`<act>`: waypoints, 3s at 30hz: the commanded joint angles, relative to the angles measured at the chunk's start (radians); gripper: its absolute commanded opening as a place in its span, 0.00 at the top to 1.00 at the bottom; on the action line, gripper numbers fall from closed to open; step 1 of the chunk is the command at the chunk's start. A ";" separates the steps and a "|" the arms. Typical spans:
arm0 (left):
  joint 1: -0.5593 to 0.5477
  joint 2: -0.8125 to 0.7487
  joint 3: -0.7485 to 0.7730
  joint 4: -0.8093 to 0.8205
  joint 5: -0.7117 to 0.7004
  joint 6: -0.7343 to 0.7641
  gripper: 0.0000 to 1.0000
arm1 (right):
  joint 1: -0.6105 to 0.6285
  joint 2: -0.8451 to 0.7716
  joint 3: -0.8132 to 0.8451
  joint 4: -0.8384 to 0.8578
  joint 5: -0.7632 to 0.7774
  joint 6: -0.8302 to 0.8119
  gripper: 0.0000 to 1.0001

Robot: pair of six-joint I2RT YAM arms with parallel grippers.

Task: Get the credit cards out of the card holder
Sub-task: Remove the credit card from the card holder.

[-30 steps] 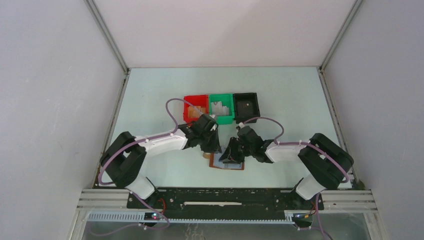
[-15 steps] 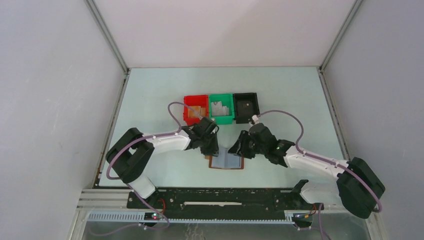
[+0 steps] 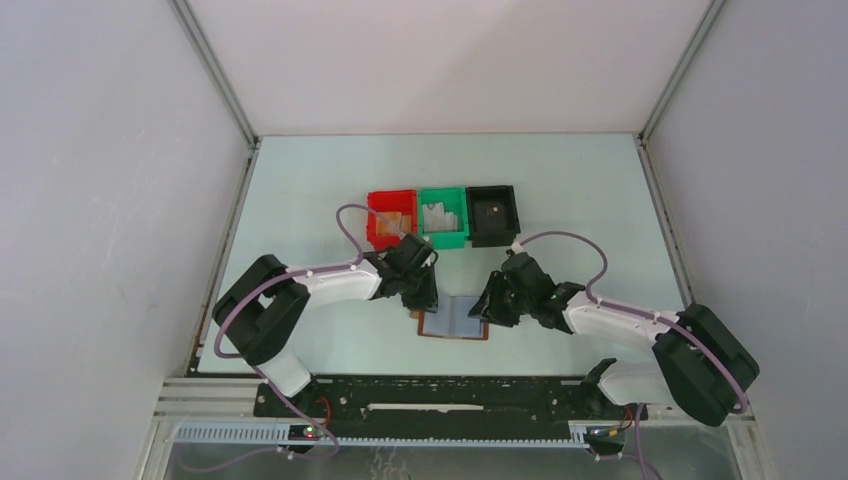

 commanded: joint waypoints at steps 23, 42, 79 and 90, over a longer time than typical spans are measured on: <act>0.038 -0.076 0.096 -0.199 -0.037 0.132 0.73 | 0.011 0.168 -0.012 0.439 -0.254 0.086 0.56; 0.074 -0.289 0.101 -0.157 0.092 0.091 0.67 | 0.012 0.247 0.032 0.434 -0.239 0.067 0.70; 0.117 -0.043 -0.065 -0.054 0.015 0.021 0.77 | 0.048 0.271 0.136 0.333 -0.190 0.050 0.89; 0.117 -0.292 -0.049 -0.103 -0.059 0.027 0.72 | 0.025 0.391 0.198 0.287 -0.198 0.034 0.99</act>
